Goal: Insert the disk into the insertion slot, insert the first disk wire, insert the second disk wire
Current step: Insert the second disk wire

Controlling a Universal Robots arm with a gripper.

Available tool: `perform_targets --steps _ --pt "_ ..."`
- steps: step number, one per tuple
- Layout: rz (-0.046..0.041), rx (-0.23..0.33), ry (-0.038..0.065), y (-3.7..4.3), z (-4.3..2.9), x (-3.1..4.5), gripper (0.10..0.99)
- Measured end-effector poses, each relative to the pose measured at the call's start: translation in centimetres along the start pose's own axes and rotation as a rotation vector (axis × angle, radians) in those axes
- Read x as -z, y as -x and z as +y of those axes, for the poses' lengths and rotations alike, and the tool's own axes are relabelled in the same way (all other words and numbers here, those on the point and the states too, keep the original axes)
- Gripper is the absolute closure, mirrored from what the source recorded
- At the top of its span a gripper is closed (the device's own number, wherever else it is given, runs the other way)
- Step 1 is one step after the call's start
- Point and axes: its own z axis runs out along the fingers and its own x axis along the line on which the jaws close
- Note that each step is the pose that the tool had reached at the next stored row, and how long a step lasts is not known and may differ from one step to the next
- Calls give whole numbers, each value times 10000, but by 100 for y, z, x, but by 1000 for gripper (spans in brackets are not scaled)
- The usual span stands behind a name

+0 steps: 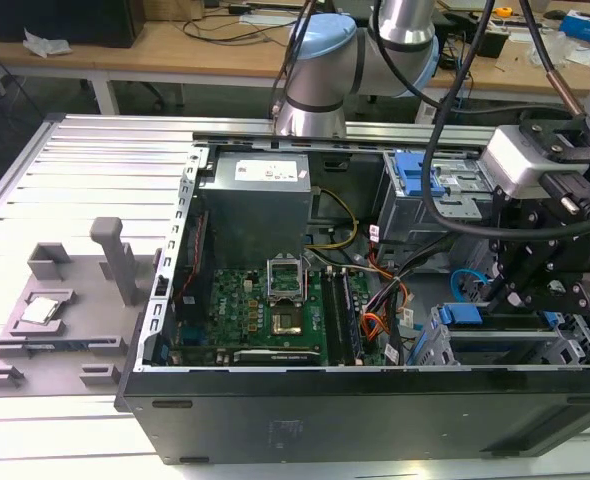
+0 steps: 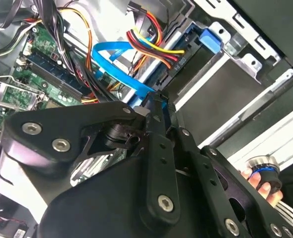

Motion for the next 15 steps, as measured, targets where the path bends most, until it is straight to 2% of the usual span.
perform_targets --steps 5,15 --pt "-3 -3 7 35 -46 -36 922" --pt "0 -17 10 33 -99 -75 922"
